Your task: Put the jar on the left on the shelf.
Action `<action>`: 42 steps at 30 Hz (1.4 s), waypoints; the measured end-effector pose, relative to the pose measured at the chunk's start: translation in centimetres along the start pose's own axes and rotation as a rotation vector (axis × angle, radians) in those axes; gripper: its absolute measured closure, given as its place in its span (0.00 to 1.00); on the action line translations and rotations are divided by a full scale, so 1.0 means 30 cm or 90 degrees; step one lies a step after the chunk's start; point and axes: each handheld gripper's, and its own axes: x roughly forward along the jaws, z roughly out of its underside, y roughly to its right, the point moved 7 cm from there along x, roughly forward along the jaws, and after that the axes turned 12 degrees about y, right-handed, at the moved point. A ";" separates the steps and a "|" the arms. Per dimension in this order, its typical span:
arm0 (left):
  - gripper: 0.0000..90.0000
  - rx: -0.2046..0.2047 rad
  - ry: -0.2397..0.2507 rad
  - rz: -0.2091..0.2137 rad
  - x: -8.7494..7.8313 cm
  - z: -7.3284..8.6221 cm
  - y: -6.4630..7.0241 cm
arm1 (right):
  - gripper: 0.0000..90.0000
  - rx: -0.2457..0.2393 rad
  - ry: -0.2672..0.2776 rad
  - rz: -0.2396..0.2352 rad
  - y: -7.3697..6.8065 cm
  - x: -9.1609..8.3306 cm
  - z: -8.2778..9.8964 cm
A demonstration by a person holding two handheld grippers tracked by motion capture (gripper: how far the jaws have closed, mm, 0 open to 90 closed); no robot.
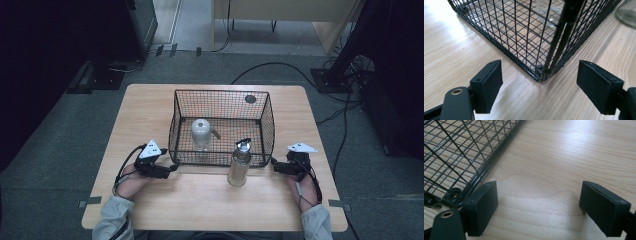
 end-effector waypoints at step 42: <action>0.22 0.012 -0.046 -0.036 0.019 0.050 -0.054 | 0.17 0.000 0.000 0.000 0.000 0.000 0.000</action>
